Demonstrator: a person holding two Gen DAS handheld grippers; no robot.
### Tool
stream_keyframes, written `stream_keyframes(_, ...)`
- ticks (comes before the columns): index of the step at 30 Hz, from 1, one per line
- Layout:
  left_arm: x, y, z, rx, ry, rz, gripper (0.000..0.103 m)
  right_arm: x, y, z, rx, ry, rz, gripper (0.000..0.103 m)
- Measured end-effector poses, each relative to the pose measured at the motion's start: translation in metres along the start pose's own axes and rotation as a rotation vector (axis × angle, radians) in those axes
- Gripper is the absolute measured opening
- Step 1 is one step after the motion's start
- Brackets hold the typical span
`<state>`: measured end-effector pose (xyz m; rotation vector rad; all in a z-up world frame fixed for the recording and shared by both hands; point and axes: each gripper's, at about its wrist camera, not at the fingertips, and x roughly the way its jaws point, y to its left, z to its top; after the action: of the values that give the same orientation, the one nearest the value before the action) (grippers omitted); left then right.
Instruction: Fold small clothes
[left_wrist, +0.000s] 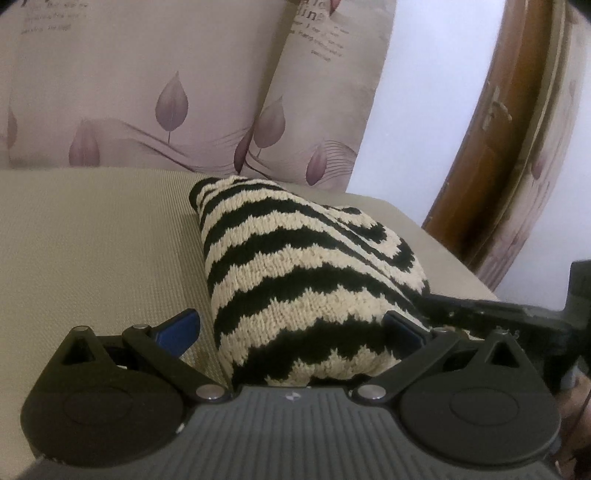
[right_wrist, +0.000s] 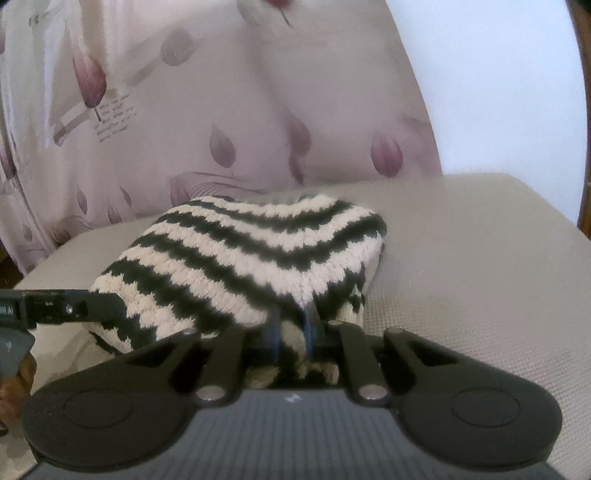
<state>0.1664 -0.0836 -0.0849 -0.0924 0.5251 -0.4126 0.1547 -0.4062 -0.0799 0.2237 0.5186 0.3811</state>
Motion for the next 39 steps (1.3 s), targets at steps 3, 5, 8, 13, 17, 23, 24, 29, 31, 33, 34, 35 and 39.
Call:
stream_keyframes(3, -0.002, -0.004, 0.005, 0.019, -0.002, 0.015, 0.103, -0.001, 0.002, 0.002, -0.006, 0.008, -0.006, 0.012)
stream_keyframes(5, -0.005, -0.004, 0.009, 0.036, -0.01, 0.02, 0.103, -0.002, 0.003, 0.004, -0.004, 0.012, -0.009, 0.014)
stream_keyframes(8, -0.014, 0.004, 0.021, 0.043, -0.05, -0.015, 0.103, -0.01, 0.001, 0.011, 0.031, -0.006, -0.007, 0.041)
stream_keyframes(13, 0.012, 0.046, 0.05, -0.059, 0.017, -0.096, 0.103, -0.018, -0.024, 0.024, 0.115, -0.053, 0.002, 0.103)
stream_keyframes(17, 0.054, 0.071, 0.058, -0.136, 0.139, -0.232, 0.103, 0.012, -0.041, 0.029, 0.169, 0.065, 0.064, 0.103)
stream_keyframes(23, 0.108, 0.077, 0.052, -0.186, 0.252, -0.397, 0.101, 0.057, -0.045, 0.026, 0.191, 0.192, 0.159, 0.103)
stream_keyframes(24, 0.111, 0.077, 0.051, -0.186, 0.23, -0.406, 0.094, 0.061, -0.043, 0.025, 0.187, 0.174, 0.169, 0.103)
stream_keyframes(29, 0.104, 0.075, 0.053, -0.198, 0.182, -0.389, 0.059, 0.076, -0.028, 0.03, 0.28, 0.156, 0.231, 0.053)
stream_keyframes(31, 0.084, 0.071, 0.056, -0.168, 0.161, -0.364, 0.057, 0.066, -0.02, 0.033, 0.313, 0.107, 0.23, 0.05)
stream_keyframes(33, 0.062, 0.074, 0.06, -0.151, 0.151, -0.344, 0.057, 0.054, -0.005, 0.036, 0.326, 0.069, 0.279, 0.05)
stream_keyframes(34, 0.049, 0.079, 0.059, -0.157, 0.143, -0.339, 0.057, 0.047, 0.005, 0.038, 0.326, 0.052, 0.293, 0.05)
stream_keyframes(35, 0.033, 0.083, 0.061, -0.167, 0.136, -0.333, 0.057, 0.041, 0.015, 0.04, 0.325, 0.039, 0.306, 0.05)
stream_keyframes(39, -0.029, 0.097, 0.06, -0.174, 0.11, -0.295, 0.057, 0.018, 0.059, 0.041, 0.314, 0.01, 0.372, 0.05)
